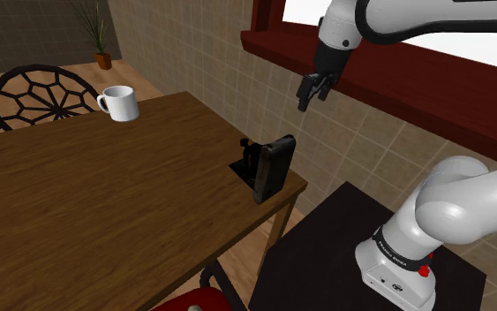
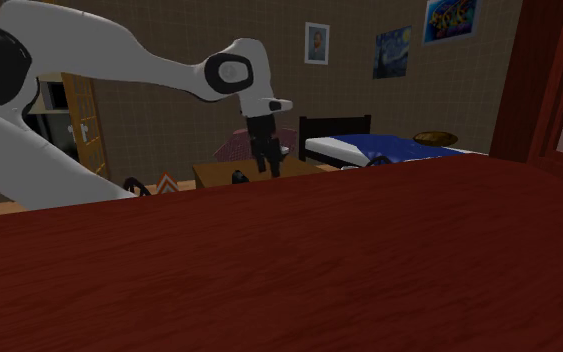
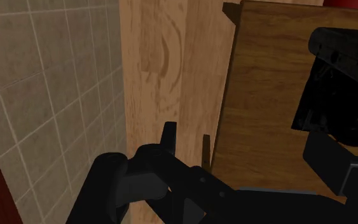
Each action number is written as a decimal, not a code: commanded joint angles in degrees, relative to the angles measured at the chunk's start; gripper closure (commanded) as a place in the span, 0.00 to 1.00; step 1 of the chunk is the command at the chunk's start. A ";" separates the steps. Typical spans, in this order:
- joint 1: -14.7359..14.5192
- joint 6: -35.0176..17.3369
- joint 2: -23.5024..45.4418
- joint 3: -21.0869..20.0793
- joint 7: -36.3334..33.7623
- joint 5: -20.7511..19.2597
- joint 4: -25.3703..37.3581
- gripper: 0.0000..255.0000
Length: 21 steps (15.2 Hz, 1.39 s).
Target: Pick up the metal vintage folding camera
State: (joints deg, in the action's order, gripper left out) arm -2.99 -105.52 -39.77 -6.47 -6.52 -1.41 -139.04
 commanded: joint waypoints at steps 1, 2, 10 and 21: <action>-1.07 -2.60 1.94 -1.56 -1.64 1.54 -0.41 0.00; -1.57 -3.96 2.86 -2.27 -2.34 2.23 -0.74 0.00; -5.17 -15.02 12.15 -8.26 -7.78 6.82 -1.10 0.00; -6.28 -25.90 19.38 -11.60 -10.42 7.82 -4.01 0.00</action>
State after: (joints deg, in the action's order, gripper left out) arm -9.32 -130.00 -20.83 -18.03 -17.03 6.43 -142.09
